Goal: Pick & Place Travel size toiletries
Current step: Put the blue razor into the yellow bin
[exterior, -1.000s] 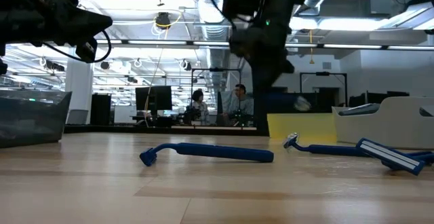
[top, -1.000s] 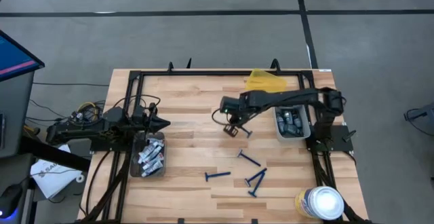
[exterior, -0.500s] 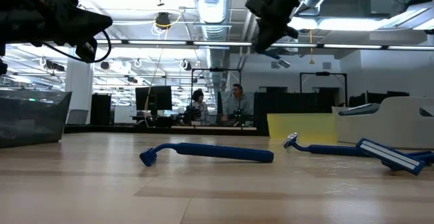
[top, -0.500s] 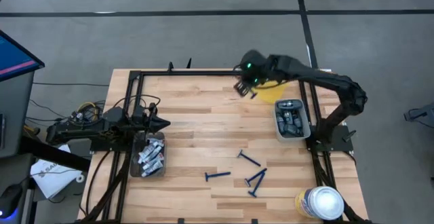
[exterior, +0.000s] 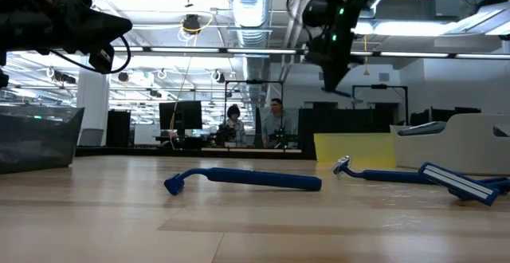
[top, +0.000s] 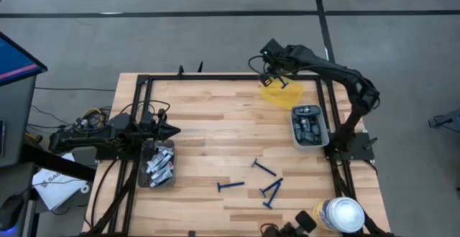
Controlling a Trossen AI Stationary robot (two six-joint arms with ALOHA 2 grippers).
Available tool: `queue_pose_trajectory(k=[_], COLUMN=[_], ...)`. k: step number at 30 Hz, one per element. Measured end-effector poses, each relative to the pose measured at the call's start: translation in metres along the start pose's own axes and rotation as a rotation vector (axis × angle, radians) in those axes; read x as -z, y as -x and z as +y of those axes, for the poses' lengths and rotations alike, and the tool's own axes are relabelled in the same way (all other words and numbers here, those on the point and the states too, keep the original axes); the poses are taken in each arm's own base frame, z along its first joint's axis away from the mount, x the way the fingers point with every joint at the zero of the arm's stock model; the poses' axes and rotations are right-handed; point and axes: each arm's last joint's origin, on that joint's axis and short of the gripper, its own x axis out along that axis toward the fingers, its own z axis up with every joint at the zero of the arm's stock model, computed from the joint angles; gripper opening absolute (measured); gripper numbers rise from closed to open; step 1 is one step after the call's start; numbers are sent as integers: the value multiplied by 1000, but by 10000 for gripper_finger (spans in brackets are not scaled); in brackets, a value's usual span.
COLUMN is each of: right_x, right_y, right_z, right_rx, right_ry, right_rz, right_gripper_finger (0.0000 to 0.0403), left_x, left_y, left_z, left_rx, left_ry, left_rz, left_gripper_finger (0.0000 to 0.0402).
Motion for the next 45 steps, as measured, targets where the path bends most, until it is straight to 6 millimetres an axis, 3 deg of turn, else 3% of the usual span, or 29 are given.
queue_pose_trajectory(k=[8, 24, 34, 39, 45], right_x=[5, 24, 25, 26, 22], right_y=[-47, -97, -100, -99, -73], right_z=[4, 13, 15, 14, 11], right_rx=[55, 110, 113, 113, 95], right_ry=[84, 144, 139, 143, 123], right_rz=[171, 439, 448, 462, 394], right_gripper_finger=[11, 22, 81, 135, 221], left_x=[0, 0, 0, 0, 0], left_y=[0, 0, 0, 0, 0], left_z=[0, 0, 0, 0, 0], left_rx=[0, 0, 0, 0, 0], left_ry=[0, 0, 0, 0, 0], left_rz=[0, 0, 0, 0, 0], left_gripper_finger=[9, 9, 6, 6, 8])
